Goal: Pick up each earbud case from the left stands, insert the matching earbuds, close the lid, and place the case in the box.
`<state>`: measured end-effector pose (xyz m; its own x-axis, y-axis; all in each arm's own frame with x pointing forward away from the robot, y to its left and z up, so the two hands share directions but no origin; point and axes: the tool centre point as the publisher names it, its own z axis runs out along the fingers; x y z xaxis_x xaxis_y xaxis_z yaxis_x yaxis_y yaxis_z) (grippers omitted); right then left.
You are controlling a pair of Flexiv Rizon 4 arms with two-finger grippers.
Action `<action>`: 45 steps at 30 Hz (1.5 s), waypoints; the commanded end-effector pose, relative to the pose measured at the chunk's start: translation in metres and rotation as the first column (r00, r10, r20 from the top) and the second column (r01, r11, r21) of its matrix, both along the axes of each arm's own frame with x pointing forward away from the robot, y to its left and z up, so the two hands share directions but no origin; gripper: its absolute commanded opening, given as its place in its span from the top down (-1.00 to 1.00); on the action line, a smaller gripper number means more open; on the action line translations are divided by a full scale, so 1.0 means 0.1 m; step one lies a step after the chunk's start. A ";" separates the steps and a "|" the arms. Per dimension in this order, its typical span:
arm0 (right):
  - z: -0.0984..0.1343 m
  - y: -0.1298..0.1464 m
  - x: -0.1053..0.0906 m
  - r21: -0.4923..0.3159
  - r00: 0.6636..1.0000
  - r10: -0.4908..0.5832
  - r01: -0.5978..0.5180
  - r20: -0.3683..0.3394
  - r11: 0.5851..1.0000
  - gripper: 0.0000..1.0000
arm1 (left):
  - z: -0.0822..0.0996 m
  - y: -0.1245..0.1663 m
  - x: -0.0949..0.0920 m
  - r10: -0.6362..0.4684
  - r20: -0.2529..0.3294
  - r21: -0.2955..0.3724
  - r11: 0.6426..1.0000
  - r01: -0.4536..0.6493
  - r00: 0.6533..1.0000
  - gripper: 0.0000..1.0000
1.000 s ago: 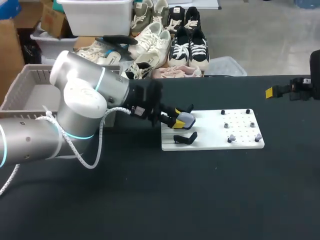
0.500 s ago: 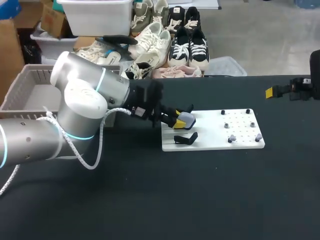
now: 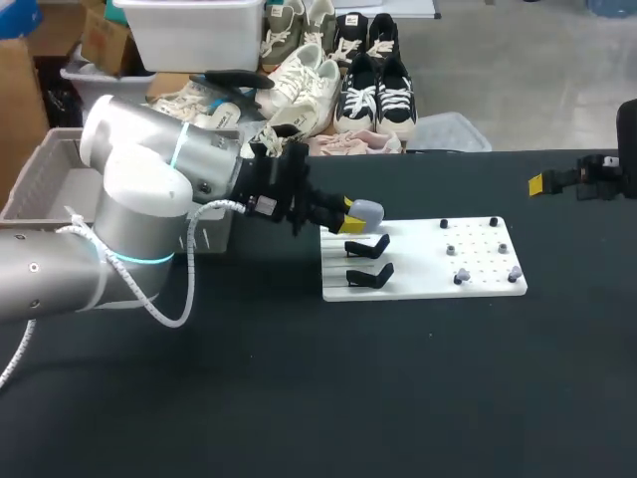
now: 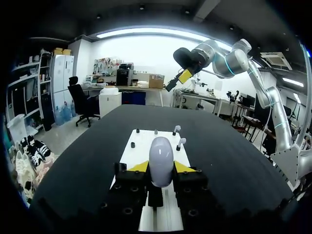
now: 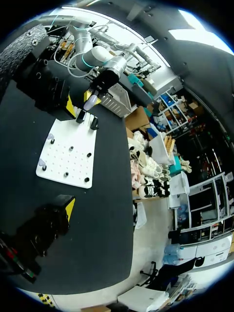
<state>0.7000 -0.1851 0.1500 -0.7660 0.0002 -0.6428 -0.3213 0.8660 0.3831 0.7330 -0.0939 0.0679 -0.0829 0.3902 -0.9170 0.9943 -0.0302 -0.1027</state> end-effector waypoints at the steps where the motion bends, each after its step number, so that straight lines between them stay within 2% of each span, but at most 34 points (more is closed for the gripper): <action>1: 0.00 0.00 0.00 0.000 1.000 0.000 0.000 0.000 1.000 -1.00 | 0.20 0.05 -0.16 0.015 0.031 -0.052 0.999 -0.013 0.999 1.00; 8: 0.00 0.00 0.00 0.000 1.000 0.000 0.000 0.000 1.000 -1.00 | 0.51 -0.01 -0.33 0.003 0.090 -0.143 0.990 0.010 0.996 1.00; 16: 0.00 0.00 0.00 0.000 1.000 0.000 0.000 0.000 1.000 -1.00 | 0.64 -0.06 -0.50 -0.009 0.145 -0.196 0.980 0.038 0.989 1.00; 22: 0.00 0.00 0.00 0.000 1.000 0.000 0.000 0.000 1.000 -1.00 | 0.67 -0.11 -0.61 -0.018 0.185 -0.211 0.976 0.058 0.983 1.00; 45: 0.00 0.00 0.00 0.000 1.000 0.000 0.000 0.000 1.000 -1.00 | 0.70 -0.13 -0.65 -0.024 0.184 -0.210 0.976 0.064 0.983 1.00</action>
<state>0.7000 -0.1851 0.1500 -0.7660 0.0002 -0.6428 -0.3213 0.8660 0.3831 0.6699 -0.1066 0.1389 0.1022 0.1851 -0.9774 0.9927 -0.0826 0.0881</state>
